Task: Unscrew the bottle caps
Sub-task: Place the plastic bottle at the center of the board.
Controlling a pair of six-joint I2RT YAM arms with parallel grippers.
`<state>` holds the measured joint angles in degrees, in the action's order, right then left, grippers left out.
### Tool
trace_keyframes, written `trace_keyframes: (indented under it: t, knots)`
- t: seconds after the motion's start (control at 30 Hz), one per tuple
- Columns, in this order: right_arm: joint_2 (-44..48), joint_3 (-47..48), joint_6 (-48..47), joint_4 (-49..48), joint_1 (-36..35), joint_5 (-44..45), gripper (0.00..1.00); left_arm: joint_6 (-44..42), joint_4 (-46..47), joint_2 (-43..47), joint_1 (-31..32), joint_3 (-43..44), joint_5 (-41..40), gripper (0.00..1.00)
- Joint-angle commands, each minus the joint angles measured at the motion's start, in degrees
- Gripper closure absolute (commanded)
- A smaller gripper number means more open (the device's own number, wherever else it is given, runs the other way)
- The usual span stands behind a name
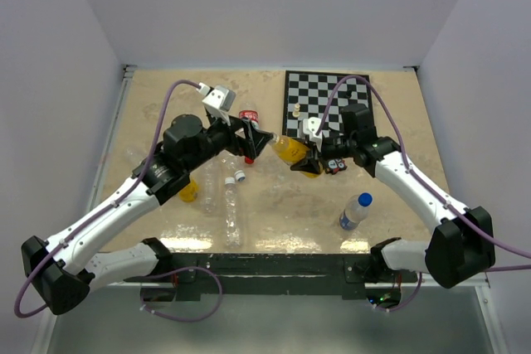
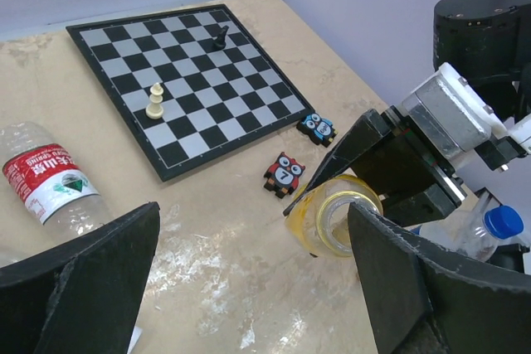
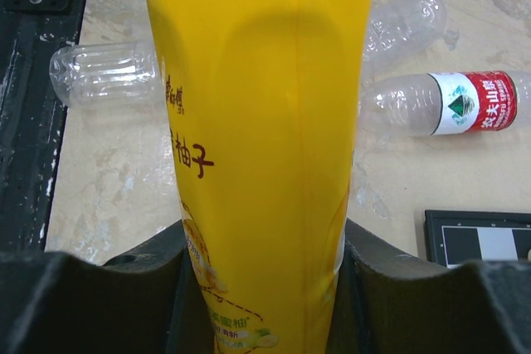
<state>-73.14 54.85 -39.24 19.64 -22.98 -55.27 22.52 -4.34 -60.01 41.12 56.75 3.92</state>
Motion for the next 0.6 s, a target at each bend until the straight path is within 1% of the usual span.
trace_keyframes:
  t: [0.0, 0.37, 0.47, 0.5, 0.57]
  knots:
    - [1.86, 0.7, 2.24, -3.47, -0.04, -2.48, 1.0, 0.41, 1.44, -0.11, 1.68, -1.82, -0.85, 0.0]
    - [1.78, 0.61, 2.33, -3.64, 0.04, -2.74, 1.0, -0.2, 2.05, 1.29, 1.68, -2.87, -3.39, 0.0]
    - [1.43, 0.7, 2.59, -3.64, 0.04, -2.92, 1.0, -0.11, 3.37, 2.08, 1.59, -3.84, -3.66, 0.0]
    - [1.25, 0.7, 2.68, -3.82, 0.04, -3.01, 1.0, 0.06, 5.63, 2.52, 1.5, -4.19, -3.57, 0.0]
    - [1.25, 0.7, 3.12, -3.9, 0.04, -2.92, 1.0, 1.03, 7.14, 3.05, 1.33, -4.63, -2.96, 0.0]
